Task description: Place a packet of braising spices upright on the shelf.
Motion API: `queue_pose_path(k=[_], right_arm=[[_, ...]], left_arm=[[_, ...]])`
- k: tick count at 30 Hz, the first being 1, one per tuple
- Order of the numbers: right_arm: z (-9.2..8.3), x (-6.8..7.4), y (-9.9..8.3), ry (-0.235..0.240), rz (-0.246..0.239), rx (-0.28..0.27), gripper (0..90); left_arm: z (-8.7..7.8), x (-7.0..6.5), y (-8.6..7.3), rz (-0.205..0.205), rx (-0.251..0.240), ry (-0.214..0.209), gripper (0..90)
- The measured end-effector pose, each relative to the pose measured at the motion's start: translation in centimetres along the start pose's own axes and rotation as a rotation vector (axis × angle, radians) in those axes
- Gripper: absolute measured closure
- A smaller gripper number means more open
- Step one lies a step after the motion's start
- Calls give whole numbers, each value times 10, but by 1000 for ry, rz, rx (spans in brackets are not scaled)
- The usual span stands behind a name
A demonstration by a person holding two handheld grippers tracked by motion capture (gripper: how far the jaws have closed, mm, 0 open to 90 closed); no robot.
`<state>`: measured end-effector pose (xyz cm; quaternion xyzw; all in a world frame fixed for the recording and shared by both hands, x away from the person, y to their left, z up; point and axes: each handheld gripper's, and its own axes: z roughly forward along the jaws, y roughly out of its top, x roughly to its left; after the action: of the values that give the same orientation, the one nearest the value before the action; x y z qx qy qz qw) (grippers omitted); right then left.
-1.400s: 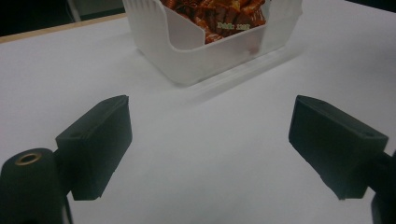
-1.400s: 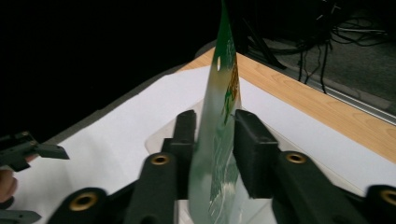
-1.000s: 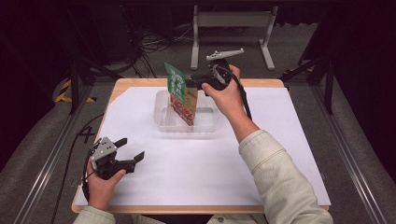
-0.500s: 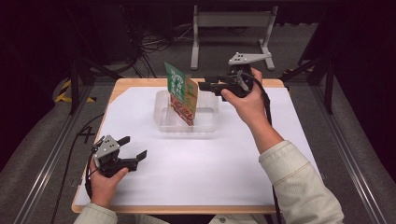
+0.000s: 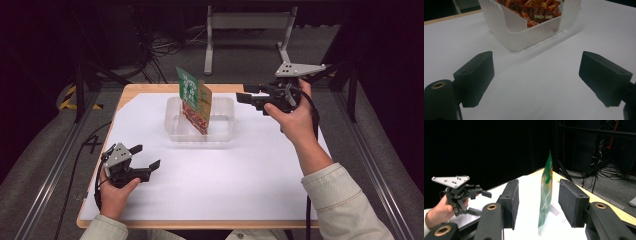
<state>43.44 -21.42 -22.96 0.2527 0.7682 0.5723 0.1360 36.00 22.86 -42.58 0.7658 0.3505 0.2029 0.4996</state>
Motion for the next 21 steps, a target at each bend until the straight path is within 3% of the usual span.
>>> queue_pose_path(k=[10,15,21], right_arm=[[-32,1,-15,-25,-16,-10,487],[-50,-1,-26,-33,-19,-24,394],[-65,-3,-41,-66,-67,-47,316]], left_arm=[[-2,0,0,-7,-2,0,137],[-3,0,0,-5,-10,3,135],[-4,0,1,1,-16,-2,129]])
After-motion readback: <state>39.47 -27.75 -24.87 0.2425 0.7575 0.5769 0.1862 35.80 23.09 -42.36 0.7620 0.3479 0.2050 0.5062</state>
